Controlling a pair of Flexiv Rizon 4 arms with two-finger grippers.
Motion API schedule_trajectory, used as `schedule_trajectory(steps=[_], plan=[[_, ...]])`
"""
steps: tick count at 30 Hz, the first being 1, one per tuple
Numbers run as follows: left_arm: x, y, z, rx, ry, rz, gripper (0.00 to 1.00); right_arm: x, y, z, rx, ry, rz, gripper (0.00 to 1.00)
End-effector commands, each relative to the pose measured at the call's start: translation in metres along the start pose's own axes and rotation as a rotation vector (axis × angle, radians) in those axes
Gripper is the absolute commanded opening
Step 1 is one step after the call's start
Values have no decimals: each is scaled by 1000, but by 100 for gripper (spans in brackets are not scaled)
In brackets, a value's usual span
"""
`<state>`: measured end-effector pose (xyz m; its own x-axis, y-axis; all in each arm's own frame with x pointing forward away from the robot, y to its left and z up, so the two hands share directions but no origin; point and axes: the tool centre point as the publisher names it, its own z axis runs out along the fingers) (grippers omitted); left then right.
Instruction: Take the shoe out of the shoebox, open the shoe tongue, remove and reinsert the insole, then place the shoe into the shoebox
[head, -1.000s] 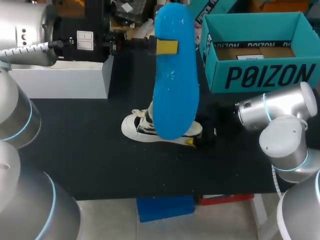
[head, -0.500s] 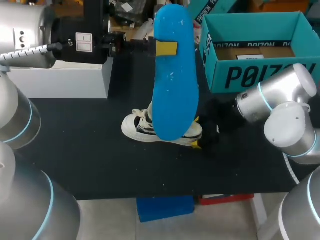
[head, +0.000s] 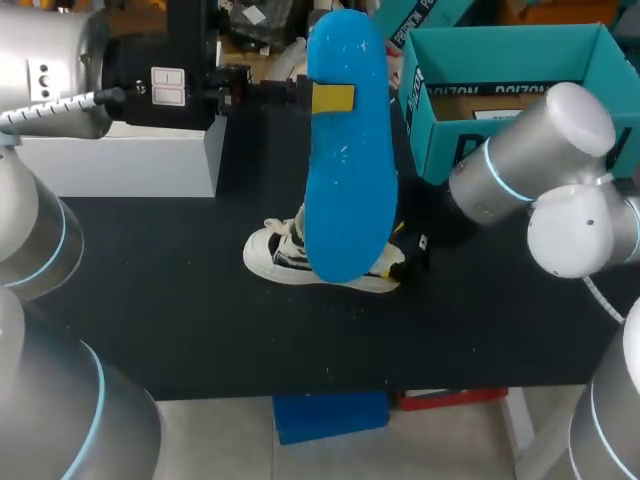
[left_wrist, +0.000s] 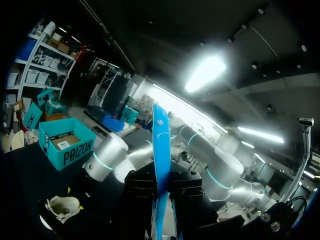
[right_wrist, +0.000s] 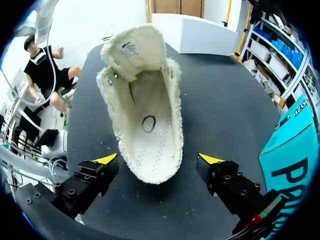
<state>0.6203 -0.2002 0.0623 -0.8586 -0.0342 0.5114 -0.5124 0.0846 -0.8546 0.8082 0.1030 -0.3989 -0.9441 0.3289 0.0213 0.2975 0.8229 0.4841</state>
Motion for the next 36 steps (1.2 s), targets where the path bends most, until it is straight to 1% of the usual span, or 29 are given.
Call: schedule_trajectory(steps=[1, 3, 6, 7, 10, 19, 24, 28, 36], plan=[[0, -1, 1, -4, -3, -2, 0, 5, 7, -6, 323, -32, 1, 100], [0, -1, 1, -4, -3, -2, 0, 6, 8, -6, 360, -28, -5, 100], [0, -1, 1, -4, -3, -2, 0, 6, 10, -6, 380, -27, -10, 100], [0, -1, 1, -4, -3, -2, 0, 5, 12, -6, 402, -25, -19, 100], [0, -1, 1, -4, -3, -2, 0, 3, 16, -5, 431, -26, -38, 100], [0, -1, 1, -4, -3, -2, 0, 0, 22, -1, 483, -14, -94, 100], [0, -1, 1, -4, -3, -2, 0, -2, 26, 5, 533, 8, -133, 100], [0, -1, 1, -4, -3, -2, 0, 1, 25, 11, 547, 13, -140, 100], [0, -1, 1, -4, -3, -2, 0, 8, 22, 15, 546, 13, -144, 100]])
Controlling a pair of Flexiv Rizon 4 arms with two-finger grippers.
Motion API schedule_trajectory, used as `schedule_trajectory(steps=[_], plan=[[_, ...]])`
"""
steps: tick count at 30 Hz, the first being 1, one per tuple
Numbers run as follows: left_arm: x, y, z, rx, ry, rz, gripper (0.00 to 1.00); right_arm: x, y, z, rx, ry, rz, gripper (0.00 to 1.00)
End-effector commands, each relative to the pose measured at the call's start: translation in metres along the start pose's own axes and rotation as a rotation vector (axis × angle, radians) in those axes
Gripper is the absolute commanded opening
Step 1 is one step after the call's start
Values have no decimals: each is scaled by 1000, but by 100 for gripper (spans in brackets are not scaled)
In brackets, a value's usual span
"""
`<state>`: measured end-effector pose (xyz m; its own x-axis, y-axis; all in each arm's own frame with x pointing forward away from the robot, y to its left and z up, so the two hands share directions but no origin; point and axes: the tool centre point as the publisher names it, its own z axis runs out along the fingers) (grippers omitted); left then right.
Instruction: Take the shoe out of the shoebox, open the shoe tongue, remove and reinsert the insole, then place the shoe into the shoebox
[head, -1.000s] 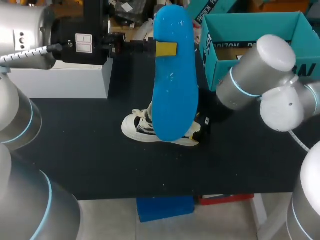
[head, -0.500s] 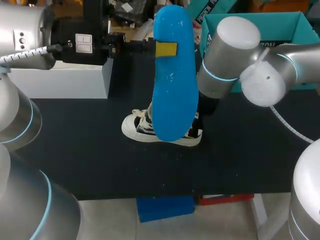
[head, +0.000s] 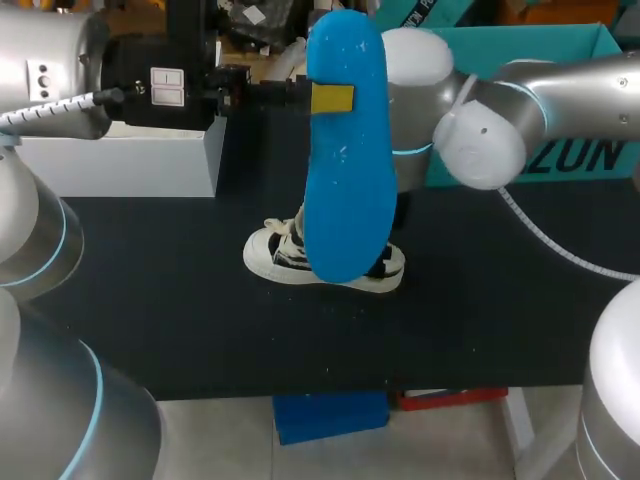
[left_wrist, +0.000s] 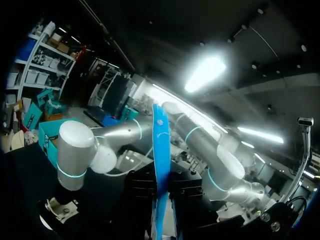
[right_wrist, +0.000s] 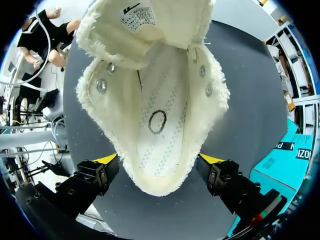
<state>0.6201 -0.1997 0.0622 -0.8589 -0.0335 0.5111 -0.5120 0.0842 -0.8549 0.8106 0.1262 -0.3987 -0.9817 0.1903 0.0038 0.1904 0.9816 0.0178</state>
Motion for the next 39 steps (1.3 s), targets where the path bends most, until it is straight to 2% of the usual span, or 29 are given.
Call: schedule_trajectory(steps=[1, 17, 29, 39], plan=[[0, -2, 2, -5, -4, -2, 0, 2, 4, 4, 58, -3, 1, 100], [0, -2, 2, -5, -4, -2, 0, 7, 0, 8, 22, -5, 15, 100], [0, -2, 2, -5, -4, -2, 0, 4, -14, 6, -276, -28, 33, 100], [0, -2, 2, -5, -4, -2, 0, 2, -20, 14, -617, -64, 56, 100]])
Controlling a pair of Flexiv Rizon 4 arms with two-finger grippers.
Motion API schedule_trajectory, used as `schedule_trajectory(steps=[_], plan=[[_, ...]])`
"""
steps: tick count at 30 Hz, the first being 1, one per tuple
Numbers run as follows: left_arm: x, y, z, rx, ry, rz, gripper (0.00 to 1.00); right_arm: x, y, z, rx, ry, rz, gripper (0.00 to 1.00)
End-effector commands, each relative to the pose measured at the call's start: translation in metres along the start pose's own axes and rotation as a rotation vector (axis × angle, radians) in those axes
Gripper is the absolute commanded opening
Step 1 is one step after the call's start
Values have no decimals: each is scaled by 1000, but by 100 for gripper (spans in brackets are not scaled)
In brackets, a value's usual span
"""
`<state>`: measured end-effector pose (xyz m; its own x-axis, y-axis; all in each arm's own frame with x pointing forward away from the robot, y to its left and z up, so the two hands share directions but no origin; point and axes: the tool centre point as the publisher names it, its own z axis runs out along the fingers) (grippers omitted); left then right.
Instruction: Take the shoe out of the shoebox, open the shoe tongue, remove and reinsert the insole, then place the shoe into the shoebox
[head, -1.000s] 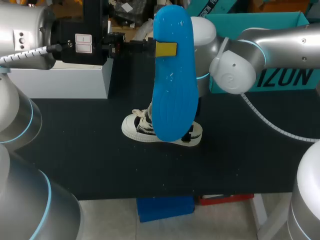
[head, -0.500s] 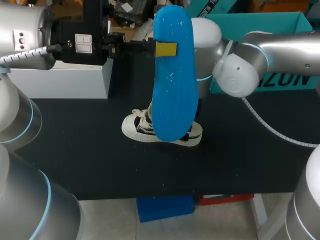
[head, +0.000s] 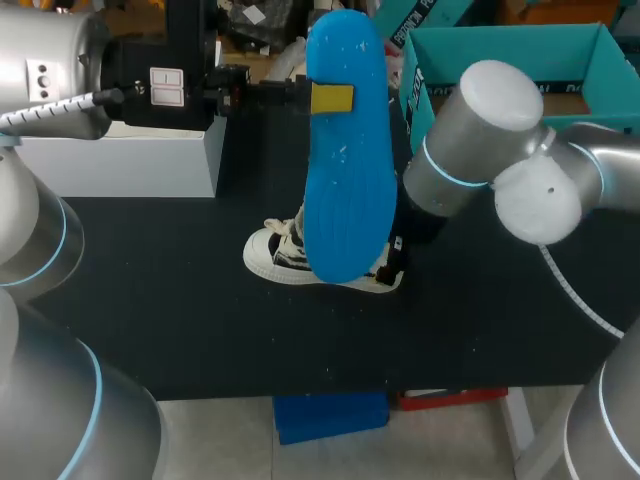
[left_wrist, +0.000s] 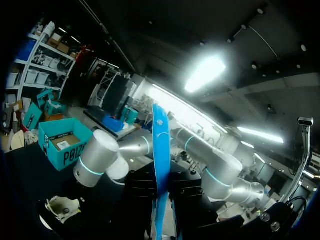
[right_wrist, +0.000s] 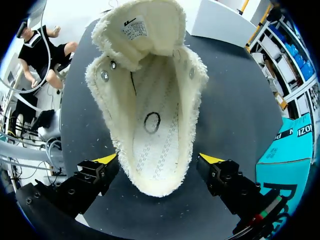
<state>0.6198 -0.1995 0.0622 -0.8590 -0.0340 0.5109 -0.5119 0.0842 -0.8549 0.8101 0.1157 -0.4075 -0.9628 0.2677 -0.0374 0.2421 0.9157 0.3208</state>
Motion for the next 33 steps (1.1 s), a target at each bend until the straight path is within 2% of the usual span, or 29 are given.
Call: schedule_trajectory(steps=[1, 6, 16, 33], plan=[[0, -2, 2, -4, -3, -2, 0, 3, -10, 4, -337, -3, -9, 100], [0, -2, 2, -4, -3, -2, 0, 0, -9, 12, -443, 20, -27, 100], [0, -2, 2, -4, -3, -2, 0, -3, -6, 17, -560, 15, -25, 100], [0, -2, 2, -4, -3, -2, 0, 1, -9, 27, -649, 63, -10, 100]])
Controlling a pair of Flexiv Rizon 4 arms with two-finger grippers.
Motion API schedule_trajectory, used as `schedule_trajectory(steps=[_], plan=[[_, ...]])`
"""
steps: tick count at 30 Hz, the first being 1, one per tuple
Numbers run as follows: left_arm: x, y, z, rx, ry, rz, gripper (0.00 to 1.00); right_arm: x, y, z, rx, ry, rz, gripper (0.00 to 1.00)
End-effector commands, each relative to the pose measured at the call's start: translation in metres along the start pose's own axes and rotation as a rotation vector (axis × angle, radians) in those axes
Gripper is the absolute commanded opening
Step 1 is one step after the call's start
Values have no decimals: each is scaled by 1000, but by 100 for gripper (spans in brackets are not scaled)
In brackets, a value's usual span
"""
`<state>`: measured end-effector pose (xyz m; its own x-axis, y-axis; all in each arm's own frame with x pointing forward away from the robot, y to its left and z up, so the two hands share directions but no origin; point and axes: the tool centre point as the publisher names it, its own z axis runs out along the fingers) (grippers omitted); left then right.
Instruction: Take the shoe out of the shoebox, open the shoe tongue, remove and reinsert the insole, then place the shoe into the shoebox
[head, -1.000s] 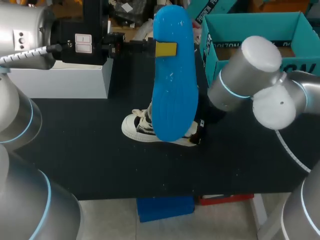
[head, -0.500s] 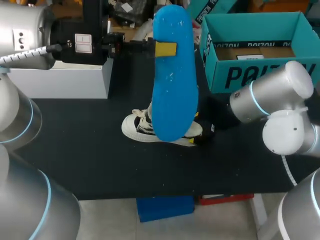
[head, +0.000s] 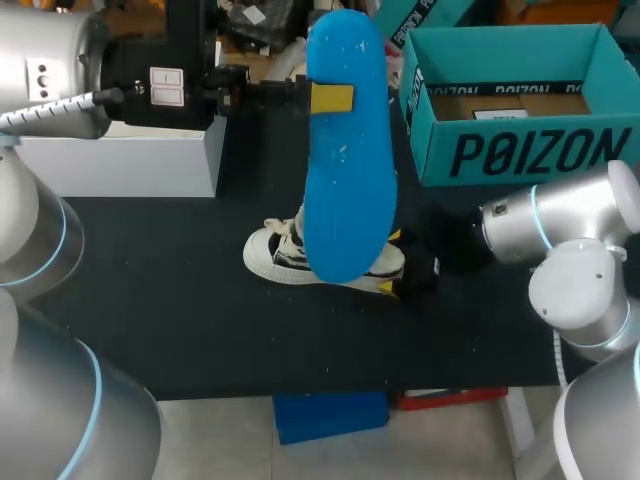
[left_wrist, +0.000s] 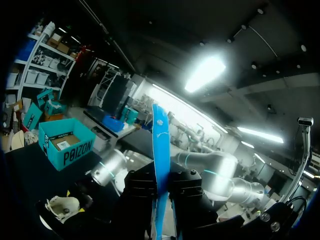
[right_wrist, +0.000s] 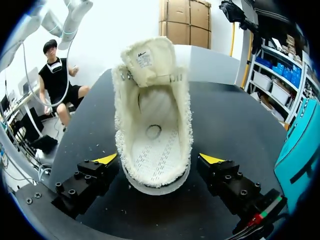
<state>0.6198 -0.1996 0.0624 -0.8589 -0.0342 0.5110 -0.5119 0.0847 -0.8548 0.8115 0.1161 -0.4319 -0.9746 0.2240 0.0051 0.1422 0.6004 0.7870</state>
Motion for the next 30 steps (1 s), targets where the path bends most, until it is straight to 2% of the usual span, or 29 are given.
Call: schedule_trajectory(steps=[1, 7, 17, 20, 23, 27, 30], plan=[[0, -2, 2, -4, -3, -2, 0, 1, -4, 3, -70, 1, 1, 100], [0, -2, 2, -4, -3, -2, 0, 2, -4, 2, -56, 9, -2, 100], [0, -2, 2, -4, -3, -2, 0, -3, -2, -21, 19, -10, -7, 100], [0, -2, 2, -4, -3, -2, 0, -5, 3, -31, 99, 4, -15, 100], [0, -2, 2, -4, -3, -2, 0, -7, 9, -40, 270, 36, -7, 100], [0, -2, 2, -4, -3, -2, 0, -15, 22, -49, 477, 30, -29, 100], [0, -2, 2, -4, -3, -2, 0, -22, 34, -49, 601, 32, -37, 100]])
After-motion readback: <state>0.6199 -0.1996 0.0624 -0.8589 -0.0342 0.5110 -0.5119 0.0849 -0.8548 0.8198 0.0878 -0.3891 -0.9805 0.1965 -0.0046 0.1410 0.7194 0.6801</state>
